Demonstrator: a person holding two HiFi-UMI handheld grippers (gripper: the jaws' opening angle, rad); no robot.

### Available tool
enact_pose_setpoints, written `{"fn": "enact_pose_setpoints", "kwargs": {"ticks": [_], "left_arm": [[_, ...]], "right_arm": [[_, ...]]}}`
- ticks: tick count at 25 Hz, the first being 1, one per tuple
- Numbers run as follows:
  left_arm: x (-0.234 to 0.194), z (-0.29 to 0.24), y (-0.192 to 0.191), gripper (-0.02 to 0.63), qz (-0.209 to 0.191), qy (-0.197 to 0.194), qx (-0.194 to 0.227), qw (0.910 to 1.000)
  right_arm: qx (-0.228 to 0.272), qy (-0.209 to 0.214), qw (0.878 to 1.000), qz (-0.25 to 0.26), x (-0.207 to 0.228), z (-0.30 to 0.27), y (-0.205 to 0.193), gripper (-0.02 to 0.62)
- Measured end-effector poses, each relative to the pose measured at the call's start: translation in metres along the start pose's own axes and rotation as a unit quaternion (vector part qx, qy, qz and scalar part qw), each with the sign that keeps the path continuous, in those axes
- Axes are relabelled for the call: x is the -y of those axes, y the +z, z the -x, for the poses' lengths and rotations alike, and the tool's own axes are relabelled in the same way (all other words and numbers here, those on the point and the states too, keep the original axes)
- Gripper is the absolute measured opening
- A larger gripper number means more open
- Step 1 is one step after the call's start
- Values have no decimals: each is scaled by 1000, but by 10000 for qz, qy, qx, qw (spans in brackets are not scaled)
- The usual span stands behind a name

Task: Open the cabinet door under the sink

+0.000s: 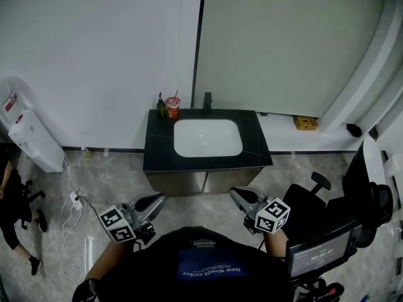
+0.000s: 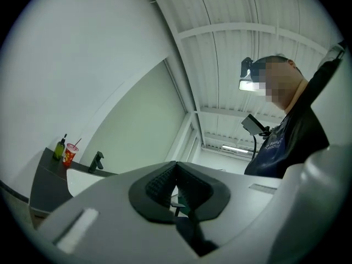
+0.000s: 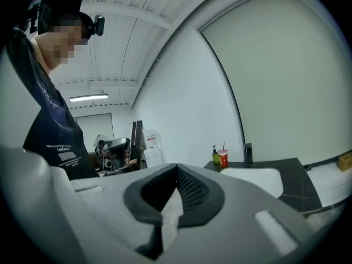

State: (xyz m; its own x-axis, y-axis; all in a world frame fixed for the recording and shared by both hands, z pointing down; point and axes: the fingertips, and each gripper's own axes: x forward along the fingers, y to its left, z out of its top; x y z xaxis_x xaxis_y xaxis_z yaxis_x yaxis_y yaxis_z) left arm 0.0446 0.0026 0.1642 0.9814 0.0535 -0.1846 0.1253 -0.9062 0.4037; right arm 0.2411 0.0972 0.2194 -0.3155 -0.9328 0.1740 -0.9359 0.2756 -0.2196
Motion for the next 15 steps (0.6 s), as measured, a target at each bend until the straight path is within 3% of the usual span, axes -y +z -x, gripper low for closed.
{"fn": "enact_pose_setpoints", "kwargs": {"ticks": [7,15], "left_arm": [[-84,25,21,0,288,43,-33,9996],[-129,23,15,-1,448,474,-47,9979]], "right_arm": [[-235,71,9996,115,0,-92,16,-2],[-444,434,9981,6,32,-145,10,-3]]}}
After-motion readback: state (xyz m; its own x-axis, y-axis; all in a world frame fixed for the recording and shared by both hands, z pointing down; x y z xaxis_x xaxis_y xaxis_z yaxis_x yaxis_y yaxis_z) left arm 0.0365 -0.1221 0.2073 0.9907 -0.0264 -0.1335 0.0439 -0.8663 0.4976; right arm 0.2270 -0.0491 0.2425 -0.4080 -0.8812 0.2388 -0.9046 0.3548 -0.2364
